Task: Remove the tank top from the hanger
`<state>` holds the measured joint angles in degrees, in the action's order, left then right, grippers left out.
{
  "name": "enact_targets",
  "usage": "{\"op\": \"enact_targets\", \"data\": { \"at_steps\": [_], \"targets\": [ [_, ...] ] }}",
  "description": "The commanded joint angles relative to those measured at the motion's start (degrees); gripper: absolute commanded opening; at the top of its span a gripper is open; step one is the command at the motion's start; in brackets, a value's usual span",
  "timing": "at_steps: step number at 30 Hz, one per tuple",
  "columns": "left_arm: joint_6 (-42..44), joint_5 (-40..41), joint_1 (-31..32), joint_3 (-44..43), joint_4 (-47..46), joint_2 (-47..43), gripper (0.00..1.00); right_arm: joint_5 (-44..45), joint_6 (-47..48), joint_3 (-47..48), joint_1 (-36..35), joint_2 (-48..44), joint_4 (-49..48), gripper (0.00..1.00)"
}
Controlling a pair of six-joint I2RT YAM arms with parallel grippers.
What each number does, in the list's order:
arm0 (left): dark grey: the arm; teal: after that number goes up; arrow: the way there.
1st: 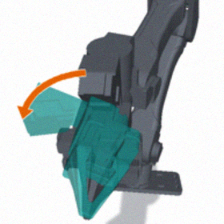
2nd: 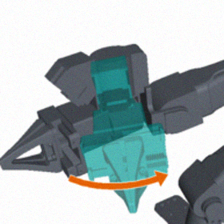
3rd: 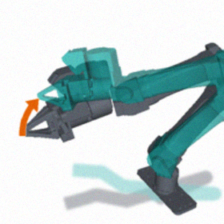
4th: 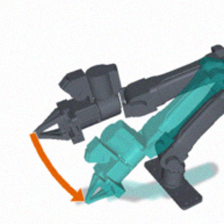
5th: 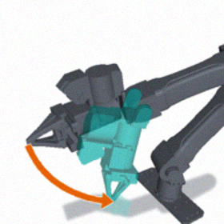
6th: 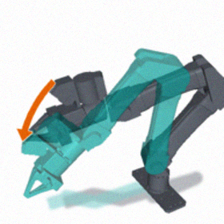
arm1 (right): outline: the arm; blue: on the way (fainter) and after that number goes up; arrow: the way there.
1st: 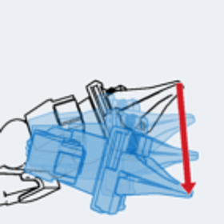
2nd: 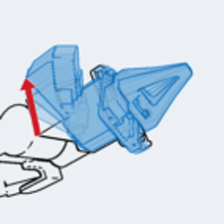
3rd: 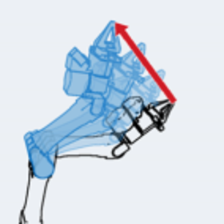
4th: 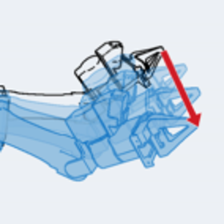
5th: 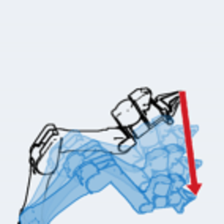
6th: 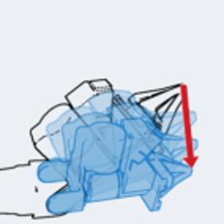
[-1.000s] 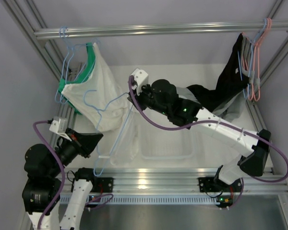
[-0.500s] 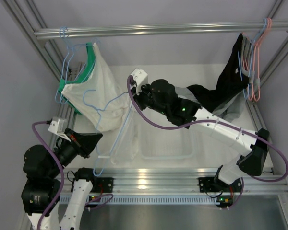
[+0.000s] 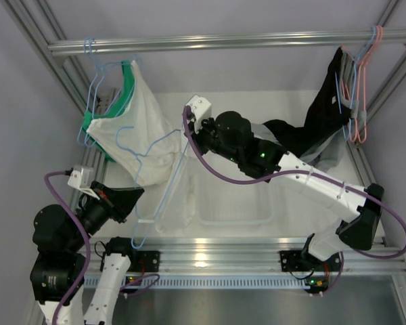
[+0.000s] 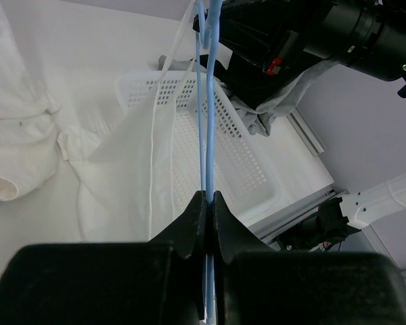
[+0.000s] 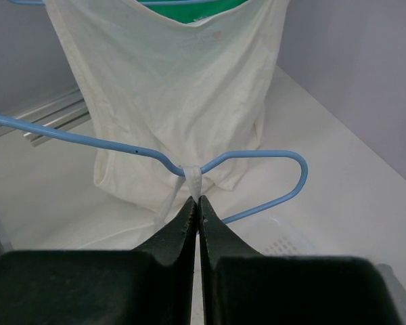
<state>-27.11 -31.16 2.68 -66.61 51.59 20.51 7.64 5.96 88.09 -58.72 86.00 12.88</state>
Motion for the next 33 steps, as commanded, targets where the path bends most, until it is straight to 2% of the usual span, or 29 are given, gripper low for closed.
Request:
{"op": "enact_targets", "data": {
  "at_steps": [1, 7, 13, 22, 28, 33],
  "targets": [
    [-0.31, -0.31, 0.05, -0.89, -1.32, -0.03, 0.00, -0.69, 0.02, -0.12, 0.18, -1.09, -1.46, 0.00],
    [-0.13, -0.04, 0.05, -0.45, -1.32, -0.12, 0.00, 0.97, 0.63, 0.41, 0.27, -1.97, -1.46, 0.00],
    [-0.04, -0.31, 0.05, 0.16, -1.23, 0.14, 0.00, 6.59, 0.64, 1.64, 1.23, -2.85, -1.37, 0.00],
    [0.22, -1.36, 0.05, 0.95, -1.32, 0.40, 0.00, 8.97, 0.46, 3.75, 3.08, -2.24, -1.63, 0.00],
    [0.75, -3.47, 0.22, 1.04, -1.32, 1.19, 0.00, 12.04, 0.72, 8.32, 4.05, 0.83, -1.55, 0.00],
    [1.27, -4.00, 0.57, 1.66, -1.32, 1.64, 0.00, 11.08, 0.63, 12.71, 5.10, 2.86, -1.55, 0.00]
  ]
}}
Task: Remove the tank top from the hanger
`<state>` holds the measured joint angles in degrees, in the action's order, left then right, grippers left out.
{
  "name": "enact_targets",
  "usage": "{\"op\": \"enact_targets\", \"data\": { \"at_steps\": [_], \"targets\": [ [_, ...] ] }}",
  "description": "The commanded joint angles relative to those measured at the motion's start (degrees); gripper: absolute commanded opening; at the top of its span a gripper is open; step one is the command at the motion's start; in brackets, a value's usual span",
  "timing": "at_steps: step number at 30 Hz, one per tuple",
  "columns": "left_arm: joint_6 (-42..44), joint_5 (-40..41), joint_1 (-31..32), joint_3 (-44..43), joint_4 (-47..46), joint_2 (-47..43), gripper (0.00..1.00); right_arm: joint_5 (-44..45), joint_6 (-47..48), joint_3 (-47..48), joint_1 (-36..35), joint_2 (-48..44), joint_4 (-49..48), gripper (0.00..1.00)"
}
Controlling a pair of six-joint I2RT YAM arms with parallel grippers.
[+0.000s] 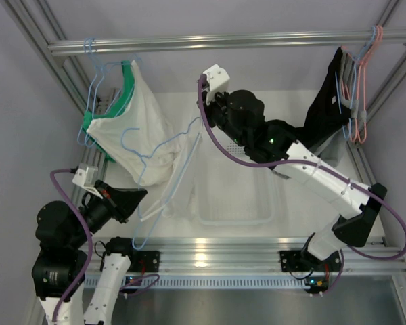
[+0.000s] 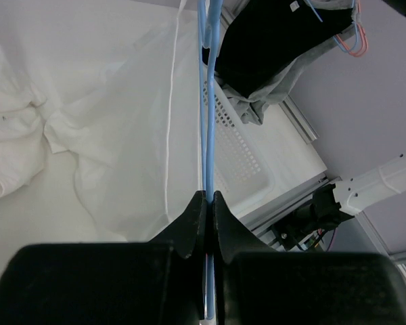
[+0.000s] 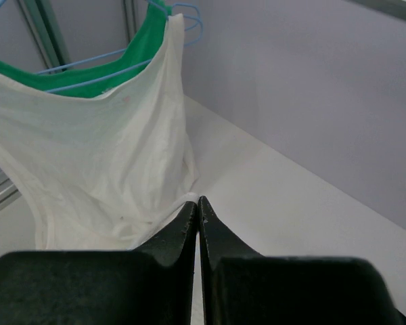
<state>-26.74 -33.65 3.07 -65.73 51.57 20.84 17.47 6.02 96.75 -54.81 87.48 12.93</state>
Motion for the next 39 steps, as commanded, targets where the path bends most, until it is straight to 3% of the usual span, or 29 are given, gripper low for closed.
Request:
{"op": "enact_targets", "data": {
  "at_steps": [1, 14, 21, 28, 32, 39],
  "targets": [
    [0.99, -1.42, 0.18, 0.61, -1.30, 1.31, 0.00, 1.42, 0.57, 4.41, 1.37, 2.07, -1.50, 0.00],
    [1.86, 1.92, 1.32, -7.56, -0.33, 0.52, 0.00, 0.81, -0.04, 4.05, 5.32, 4.45, -1.50, 0.00],
    [5.21, 11.58, 2.73, -15.20, 2.13, 0.08, 0.00, -9.27, -3.65, 10.03, 7.87, 6.73, 0.61, 0.00],
    [4.15, 22.65, 2.64, -21.71, 1.78, 1.39, 0.00, -19.74, -5.66, 8.28, 1.72, 5.95, -2.19, 0.00],
    [2.32, 26.62, 2.64, -20.15, -2.60, 1.40, 0.00, -24.24, -11.46, 6.26, 0.40, 5.24, -6.85, 0.00],
    [-4.11, 23.72, 2.55, -10.66, -20.96, 0.17, 0.00, -29.34, -18.06, -3.84, -1.26, 0.94, -17.49, 0.00]
  ]
}}
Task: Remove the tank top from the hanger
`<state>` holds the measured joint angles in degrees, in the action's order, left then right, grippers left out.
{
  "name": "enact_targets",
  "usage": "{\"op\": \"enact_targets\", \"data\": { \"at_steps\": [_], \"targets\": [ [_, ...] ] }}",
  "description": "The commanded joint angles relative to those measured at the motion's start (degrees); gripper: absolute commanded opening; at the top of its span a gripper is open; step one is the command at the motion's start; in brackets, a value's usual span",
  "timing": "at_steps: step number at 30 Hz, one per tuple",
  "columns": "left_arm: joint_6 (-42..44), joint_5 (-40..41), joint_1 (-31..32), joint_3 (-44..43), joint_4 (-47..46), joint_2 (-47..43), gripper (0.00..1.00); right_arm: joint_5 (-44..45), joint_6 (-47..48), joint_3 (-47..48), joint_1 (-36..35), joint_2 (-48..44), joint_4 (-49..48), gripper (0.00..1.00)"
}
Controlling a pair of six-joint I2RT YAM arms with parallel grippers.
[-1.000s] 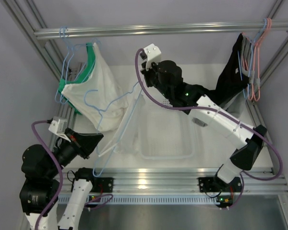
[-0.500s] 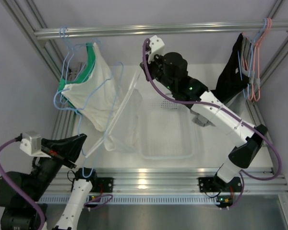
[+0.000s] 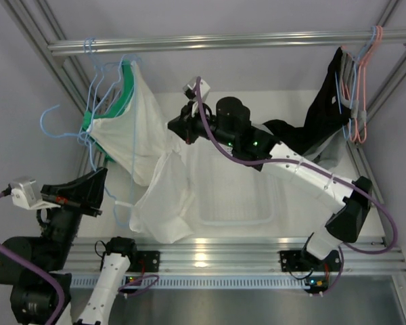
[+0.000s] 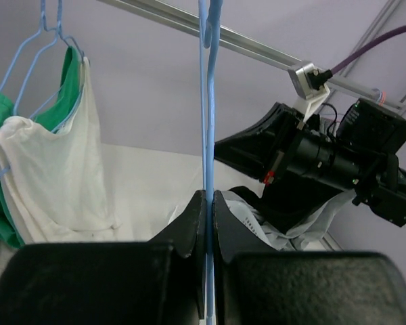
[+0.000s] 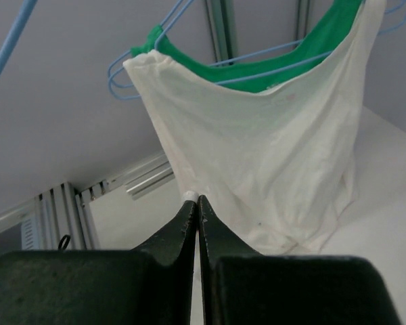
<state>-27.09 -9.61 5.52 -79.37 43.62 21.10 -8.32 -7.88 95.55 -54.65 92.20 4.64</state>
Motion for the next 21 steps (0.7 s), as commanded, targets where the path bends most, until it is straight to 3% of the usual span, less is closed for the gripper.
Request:
{"op": "enact_targets", "data": {
  "at_steps": [1, 9, 14, 21],
  "targets": [
    [-3.93, -0.06, 0.02, 5.52, -17.64, -0.10, 0.00, -3.55, -4.77, -5.43, -1.86, -4.13, -9.82, 0.00],
    [-2.00, 1.18, -0.07, 19.16, -40.52, 0.16, 0.00, -4.07, -6.71, -21.61, -7.57, -7.30, -19.57, 0.00],
    [0.01, -2.52, -0.07, 24.86, -48.70, 2.62, 0.00, -5.04, -8.38, -24.09, -8.80, -9.50, -21.43, 0.00],
    [1.34, 2.31, -0.07, 34.27, -62.14, 1.66, 0.00, -5.92, -8.29, -25.49, -9.07, -10.91, -21.70, 0.00]
  ]
}}
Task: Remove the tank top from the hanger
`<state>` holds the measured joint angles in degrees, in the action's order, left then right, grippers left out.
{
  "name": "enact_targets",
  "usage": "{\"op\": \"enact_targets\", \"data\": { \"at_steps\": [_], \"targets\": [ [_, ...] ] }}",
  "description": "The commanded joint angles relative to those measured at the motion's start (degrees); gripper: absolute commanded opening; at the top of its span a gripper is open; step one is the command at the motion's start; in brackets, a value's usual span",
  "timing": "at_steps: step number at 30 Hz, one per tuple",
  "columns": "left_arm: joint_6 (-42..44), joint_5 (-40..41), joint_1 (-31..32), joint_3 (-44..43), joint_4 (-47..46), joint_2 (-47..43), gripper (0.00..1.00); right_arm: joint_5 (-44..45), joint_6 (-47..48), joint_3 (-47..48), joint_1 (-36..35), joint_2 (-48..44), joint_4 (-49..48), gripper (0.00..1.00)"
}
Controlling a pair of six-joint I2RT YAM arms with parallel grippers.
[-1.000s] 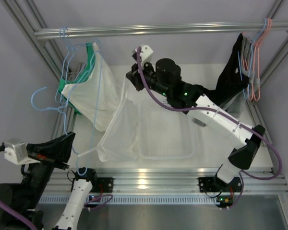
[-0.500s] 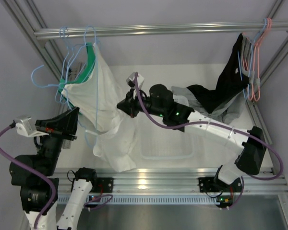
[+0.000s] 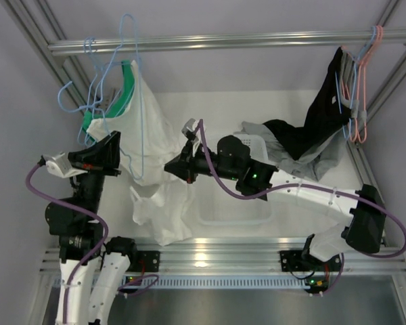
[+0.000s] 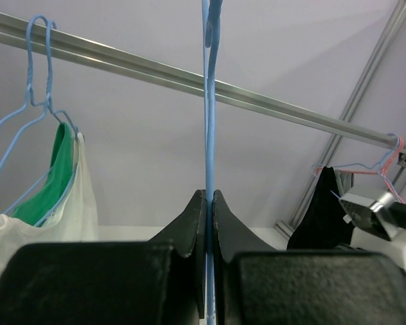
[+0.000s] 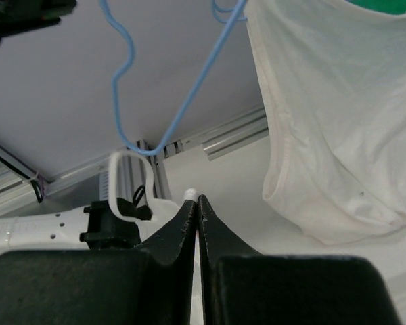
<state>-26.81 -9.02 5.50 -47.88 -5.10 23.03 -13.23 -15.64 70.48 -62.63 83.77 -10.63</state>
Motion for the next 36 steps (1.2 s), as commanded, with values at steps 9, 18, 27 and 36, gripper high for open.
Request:
{"op": "enact_targets", "data": {
  "at_steps": [9, 18, 27, 36],
  "targets": [
    [2.81, 4.79, -0.05, -4.85, -4.23, 0.88, 0.00, 2.33, -1.50, -8.50, -1.88, 0.78, -10.19, 0.00],
    [3.96, 4.54, -0.05, -11.97, 18.87, -1.40, 0.00, 10.06, -2.03, -13.17, -3.73, 1.93, -11.52, 0.99],
    [7.12, 5.06, -0.05, -17.94, 40.24, -1.76, 0.00, 11.91, 2.54, -8.77, -4.52, 4.22, -4.04, 0.99],
    [12.74, 0.14, -0.05, -27.60, 52.91, 10.36, 0.00, 12.88, 0.44, -15.89, -4.78, -4.66, -2.99, 1.00]
  ]
}}
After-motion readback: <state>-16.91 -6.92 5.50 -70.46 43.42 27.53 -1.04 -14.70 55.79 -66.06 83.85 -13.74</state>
